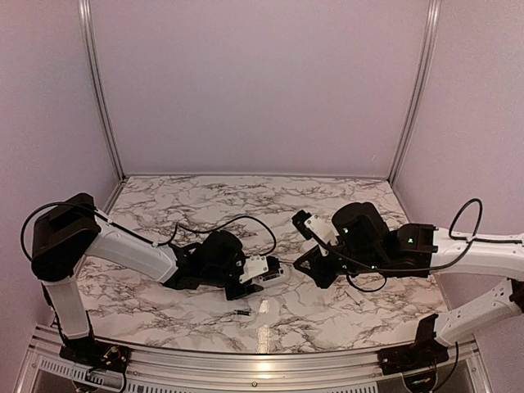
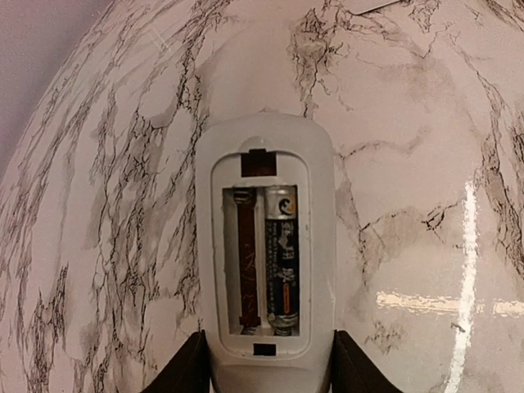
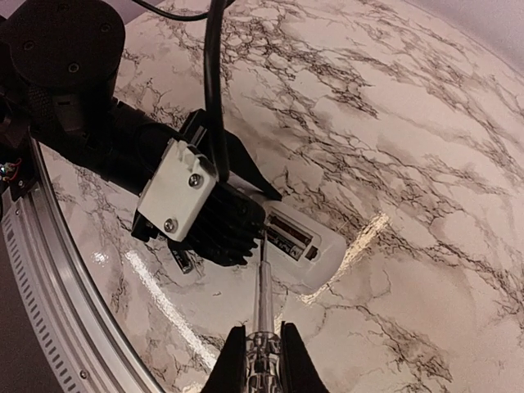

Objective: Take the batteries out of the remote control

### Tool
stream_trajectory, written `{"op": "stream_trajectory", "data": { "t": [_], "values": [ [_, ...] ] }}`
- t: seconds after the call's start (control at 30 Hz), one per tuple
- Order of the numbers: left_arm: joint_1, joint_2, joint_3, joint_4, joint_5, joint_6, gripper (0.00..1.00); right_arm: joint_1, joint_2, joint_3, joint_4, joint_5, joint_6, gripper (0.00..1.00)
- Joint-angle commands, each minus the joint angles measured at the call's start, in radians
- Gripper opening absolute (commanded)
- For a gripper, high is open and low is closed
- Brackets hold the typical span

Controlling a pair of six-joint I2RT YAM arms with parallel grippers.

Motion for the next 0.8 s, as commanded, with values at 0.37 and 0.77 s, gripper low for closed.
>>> {"op": "stream_trajectory", "data": {
  "t": [0.37, 0.77],
  "values": [
    [-0.003, 0.17, 0.198, -0.2, 0.002, -0.082, 0.1, -0.009, -0.136, -0.085, -0.029, 0.058, 0.017, 0.0],
    [-0.003, 0.017, 0.134, -0.047, 0.008, -0.134, 0.99, -0.01, -0.217, -0.11, -0.005, 0.153, 0.104, 0.0]
  ]
}}
